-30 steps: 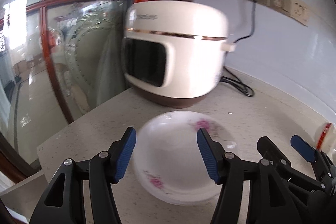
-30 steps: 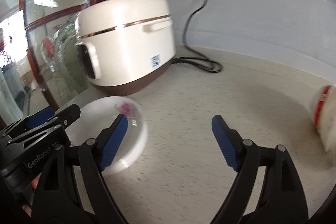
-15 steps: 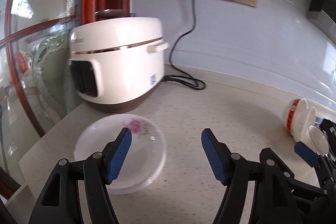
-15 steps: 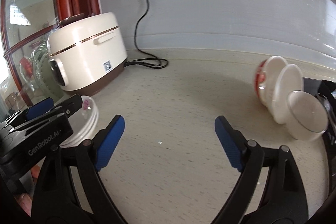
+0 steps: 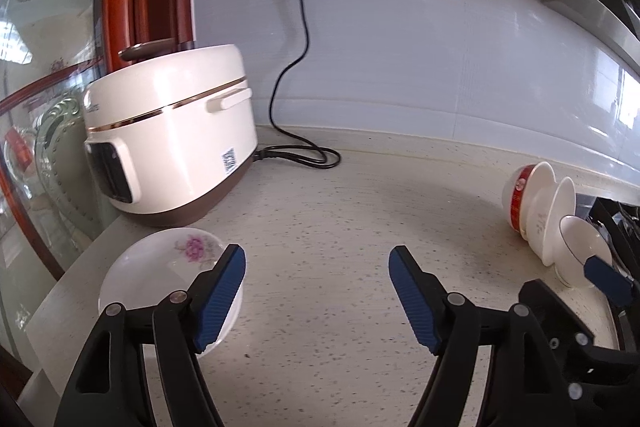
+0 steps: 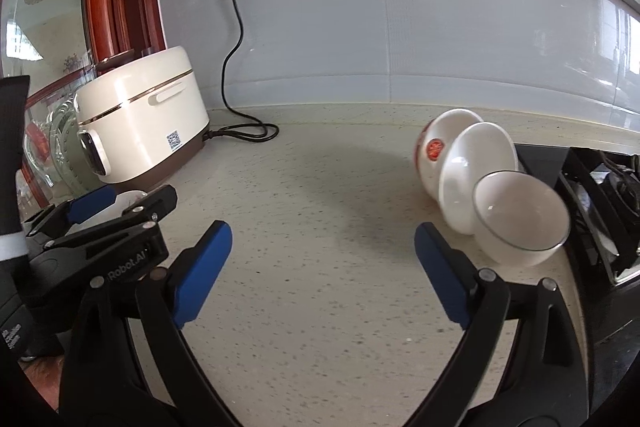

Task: Organize plates and bowls
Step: 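Move both grippers toward the red-band bowl beside the white bowls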

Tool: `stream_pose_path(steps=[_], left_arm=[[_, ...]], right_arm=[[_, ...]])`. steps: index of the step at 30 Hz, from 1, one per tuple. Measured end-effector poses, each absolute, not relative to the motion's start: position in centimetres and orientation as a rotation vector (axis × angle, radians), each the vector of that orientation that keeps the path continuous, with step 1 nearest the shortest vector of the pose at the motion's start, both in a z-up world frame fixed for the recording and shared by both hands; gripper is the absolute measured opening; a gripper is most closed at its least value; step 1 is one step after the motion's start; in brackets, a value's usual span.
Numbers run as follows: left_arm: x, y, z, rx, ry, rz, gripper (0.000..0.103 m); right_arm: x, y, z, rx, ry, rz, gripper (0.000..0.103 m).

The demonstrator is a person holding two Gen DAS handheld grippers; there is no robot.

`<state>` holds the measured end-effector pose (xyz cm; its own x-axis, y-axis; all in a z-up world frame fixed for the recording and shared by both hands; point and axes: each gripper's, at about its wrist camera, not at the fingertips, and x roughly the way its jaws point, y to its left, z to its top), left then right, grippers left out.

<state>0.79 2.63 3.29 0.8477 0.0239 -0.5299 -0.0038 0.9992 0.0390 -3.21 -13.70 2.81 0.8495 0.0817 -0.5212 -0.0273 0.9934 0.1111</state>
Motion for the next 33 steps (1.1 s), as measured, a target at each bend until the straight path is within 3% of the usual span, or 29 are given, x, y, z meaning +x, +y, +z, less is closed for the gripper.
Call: stream_pose_path(steps=[33], left_arm=[[2.1, -7.5, 3.6, 0.163, 0.554, -0.104, 0.081]], right_arm=[[-4.4, -25.7, 5.2, 0.203, 0.519, -0.097, 0.097]])
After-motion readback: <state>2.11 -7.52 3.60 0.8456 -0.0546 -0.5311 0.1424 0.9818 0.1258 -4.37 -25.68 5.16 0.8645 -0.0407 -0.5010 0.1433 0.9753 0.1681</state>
